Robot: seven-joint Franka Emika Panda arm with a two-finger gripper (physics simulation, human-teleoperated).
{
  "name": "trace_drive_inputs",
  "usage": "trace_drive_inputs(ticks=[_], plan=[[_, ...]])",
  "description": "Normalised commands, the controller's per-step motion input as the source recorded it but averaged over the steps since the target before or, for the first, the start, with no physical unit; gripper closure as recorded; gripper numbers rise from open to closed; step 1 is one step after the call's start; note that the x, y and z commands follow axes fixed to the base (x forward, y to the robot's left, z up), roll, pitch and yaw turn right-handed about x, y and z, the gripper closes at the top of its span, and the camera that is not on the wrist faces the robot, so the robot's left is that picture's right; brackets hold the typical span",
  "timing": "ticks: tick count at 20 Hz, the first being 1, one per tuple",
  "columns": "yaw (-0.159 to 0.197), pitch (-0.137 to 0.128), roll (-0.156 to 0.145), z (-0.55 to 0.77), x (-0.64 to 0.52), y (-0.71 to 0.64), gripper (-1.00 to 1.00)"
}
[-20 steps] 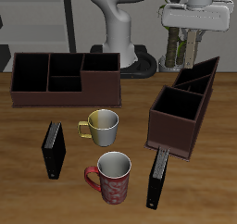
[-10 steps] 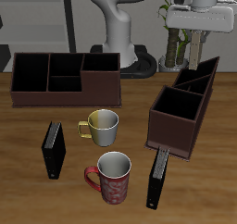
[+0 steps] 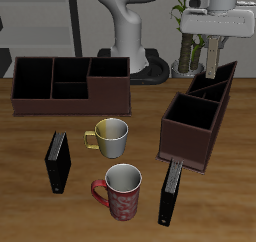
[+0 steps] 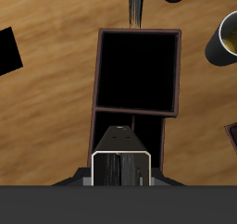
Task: Place the yellow book into the left desk caddy's back compartment
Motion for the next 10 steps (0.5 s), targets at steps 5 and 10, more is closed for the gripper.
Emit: trace_drive_inputs(ticks=[5, 10], plan=[[-0.007, 0.005, -0.004, -0.04, 0.04, -0.03, 1.0], [-0.005, 0.003, -0.007, -0.04, 0.01, -0.01, 1.0]])
